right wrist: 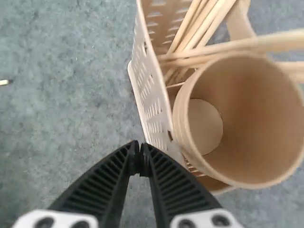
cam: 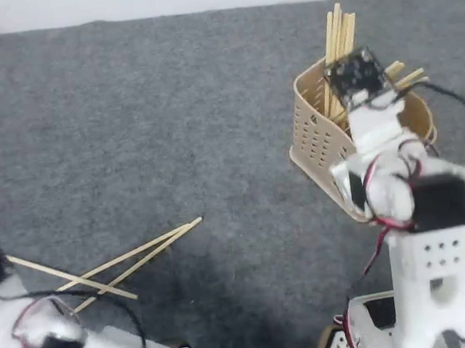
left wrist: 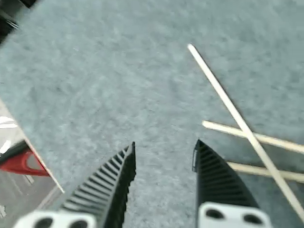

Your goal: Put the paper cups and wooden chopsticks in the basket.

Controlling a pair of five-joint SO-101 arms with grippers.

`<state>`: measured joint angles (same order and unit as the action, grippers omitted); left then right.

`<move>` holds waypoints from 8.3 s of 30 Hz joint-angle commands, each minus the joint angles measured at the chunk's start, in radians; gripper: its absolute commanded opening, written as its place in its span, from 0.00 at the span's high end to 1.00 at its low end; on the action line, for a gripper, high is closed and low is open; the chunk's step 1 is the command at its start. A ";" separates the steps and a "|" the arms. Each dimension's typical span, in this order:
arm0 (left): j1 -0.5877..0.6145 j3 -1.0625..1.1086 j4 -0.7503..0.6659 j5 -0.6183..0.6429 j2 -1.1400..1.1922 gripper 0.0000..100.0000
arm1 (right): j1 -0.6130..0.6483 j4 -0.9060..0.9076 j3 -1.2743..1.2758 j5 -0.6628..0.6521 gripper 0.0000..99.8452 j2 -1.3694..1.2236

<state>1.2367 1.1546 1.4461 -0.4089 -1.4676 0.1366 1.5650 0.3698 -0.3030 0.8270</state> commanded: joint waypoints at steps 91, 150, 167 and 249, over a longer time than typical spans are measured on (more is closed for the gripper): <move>-1.476 -2.040 0.074 0.790 1.250 0.99 | -0.203 -0.282 0.644 0.110 0.99 1.009; -1.036 -0.757 -0.468 0.428 0.783 0.70 | -0.564 -0.519 0.954 0.118 0.99 0.987; -0.928 -0.622 -0.012 -0.623 1.212 0.75 | -0.467 -0.498 0.999 0.118 0.99 0.987; -1.622 -0.782 0.066 -0.264 0.789 0.99 | -0.466 -0.512 1.025 0.092 0.99 0.987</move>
<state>-0.3115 0.5393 1.5060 -0.7879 -0.4595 -0.3360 1.0633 1.4009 -0.1941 1.8075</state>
